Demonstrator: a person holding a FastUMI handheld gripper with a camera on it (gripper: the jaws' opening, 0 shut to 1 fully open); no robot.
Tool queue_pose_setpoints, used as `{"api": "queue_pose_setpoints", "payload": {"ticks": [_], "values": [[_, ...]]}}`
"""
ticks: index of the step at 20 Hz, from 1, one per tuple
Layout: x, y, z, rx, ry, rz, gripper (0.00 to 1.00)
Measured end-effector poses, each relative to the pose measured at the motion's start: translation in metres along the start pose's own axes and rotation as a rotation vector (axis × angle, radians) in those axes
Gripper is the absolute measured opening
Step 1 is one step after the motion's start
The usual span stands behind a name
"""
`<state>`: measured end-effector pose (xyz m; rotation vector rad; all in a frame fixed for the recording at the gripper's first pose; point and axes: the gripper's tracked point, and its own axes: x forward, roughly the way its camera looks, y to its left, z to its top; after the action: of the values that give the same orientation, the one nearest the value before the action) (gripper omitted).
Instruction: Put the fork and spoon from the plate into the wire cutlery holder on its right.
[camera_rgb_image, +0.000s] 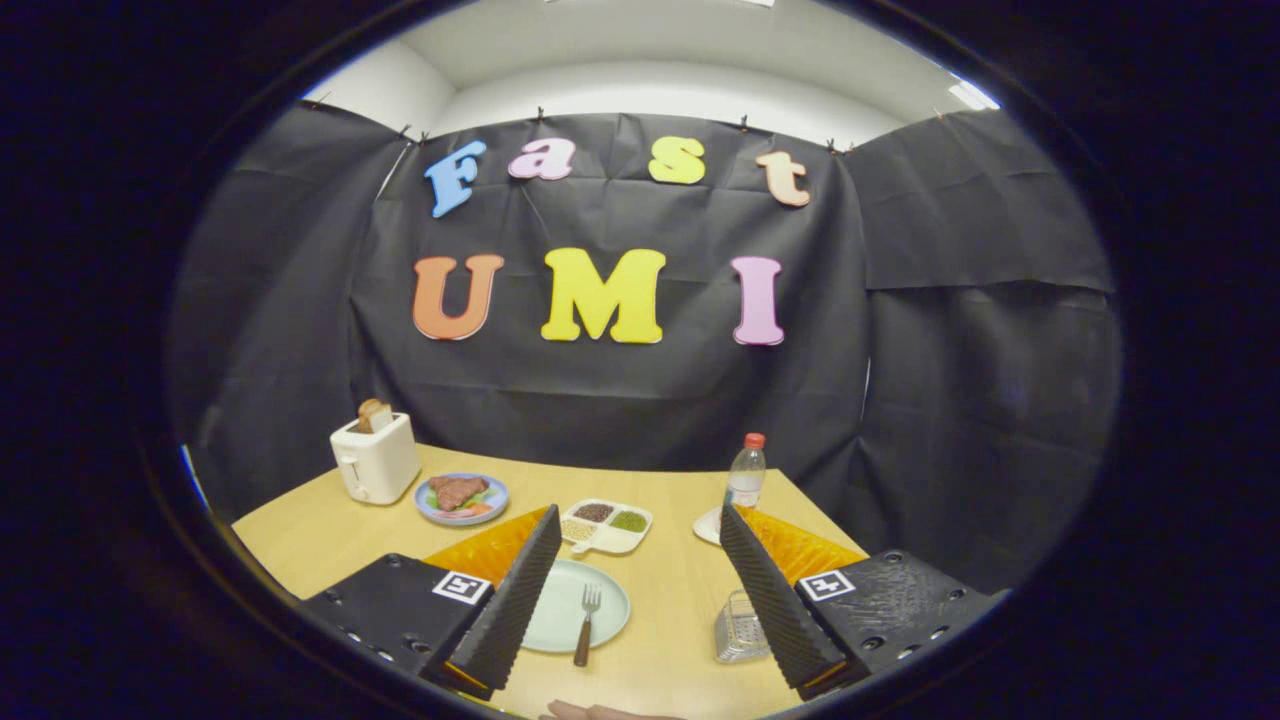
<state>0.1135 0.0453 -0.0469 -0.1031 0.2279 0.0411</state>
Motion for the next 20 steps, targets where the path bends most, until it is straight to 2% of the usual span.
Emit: {"api": "queue_pose_setpoints", "payload": {"ticks": [4,10,15,20], "values": [[0.045,0.015,-0.023,-0.041,0.079,0.017,0.96],[0.100,0.037,-0.090,-0.028,0.287,0.064,0.94],[0.123,0.059,-0.153,0.022,0.514,0.122,0.94],[0.132,0.063,-0.193,0.035,0.656,0.124,0.92]]}}
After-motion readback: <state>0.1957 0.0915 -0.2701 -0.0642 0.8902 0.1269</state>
